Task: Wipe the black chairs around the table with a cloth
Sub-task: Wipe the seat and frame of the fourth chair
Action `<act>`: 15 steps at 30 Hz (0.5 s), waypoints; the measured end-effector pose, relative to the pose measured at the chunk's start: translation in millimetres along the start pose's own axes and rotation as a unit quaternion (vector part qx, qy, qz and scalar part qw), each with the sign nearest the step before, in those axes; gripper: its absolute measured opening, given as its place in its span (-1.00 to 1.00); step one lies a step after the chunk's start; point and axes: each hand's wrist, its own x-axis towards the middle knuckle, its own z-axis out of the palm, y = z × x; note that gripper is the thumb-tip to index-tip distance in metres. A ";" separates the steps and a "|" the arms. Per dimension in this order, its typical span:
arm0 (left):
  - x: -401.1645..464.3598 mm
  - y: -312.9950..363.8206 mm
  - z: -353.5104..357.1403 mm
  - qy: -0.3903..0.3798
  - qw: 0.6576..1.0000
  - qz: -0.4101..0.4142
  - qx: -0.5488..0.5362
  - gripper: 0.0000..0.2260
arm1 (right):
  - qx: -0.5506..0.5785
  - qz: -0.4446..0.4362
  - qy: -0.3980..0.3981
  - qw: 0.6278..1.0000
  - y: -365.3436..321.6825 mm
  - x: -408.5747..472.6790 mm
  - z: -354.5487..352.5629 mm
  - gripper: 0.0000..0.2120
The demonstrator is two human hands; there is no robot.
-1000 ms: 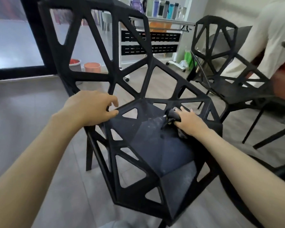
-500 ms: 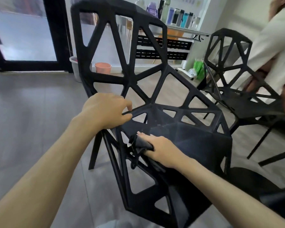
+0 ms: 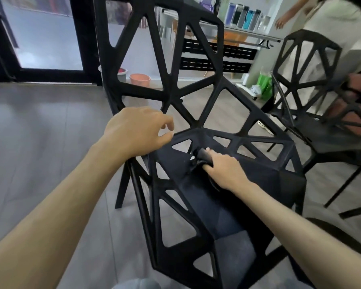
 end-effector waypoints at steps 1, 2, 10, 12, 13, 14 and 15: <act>0.2 -0.6 0.4 -0.001 1.000 -0.004 0.001 -0.73 | 0.012 -0.045 -0.018 0.999 -16.4 -13.0 2.9 -0.41; 0.2 -0.8 0.4 -0.004 1.000 -0.008 0.006 -0.72 | 0.030 -0.093 -0.032 0.995 -32.1 -25.9 4.9 -0.40; 1.5 2.0 -3.3 -0.070 0.997 -0.010 0.043 -0.70 | 0.068 -0.160 -0.097 0.980 4.1 2.3 5.4 -0.32; 0.7 1.9 -3.9 -0.066 0.997 -0.019 0.031 -0.70 | 0.034 -0.097 -0.072 0.992 36.3 22.9 -2.4 -0.34; 0.6 2.5 -3.7 -0.059 0.998 -0.025 0.029 -0.69 | 0.024 -0.059 -0.051 0.997 52.6 31.5 -6.8 -0.36; 1.0 2.4 -3.0 -0.050 0.998 -0.029 0.028 -0.69 | 0.018 -0.024 -0.030 0.999 65.1 39.1 -10.3 -0.38; 1.0 2.1 -2.2 -0.041 0.998 -0.033 0.027 -0.68 | 0.009 0.002 -0.013 1.000 72.2 44.3 -12.0 -0.40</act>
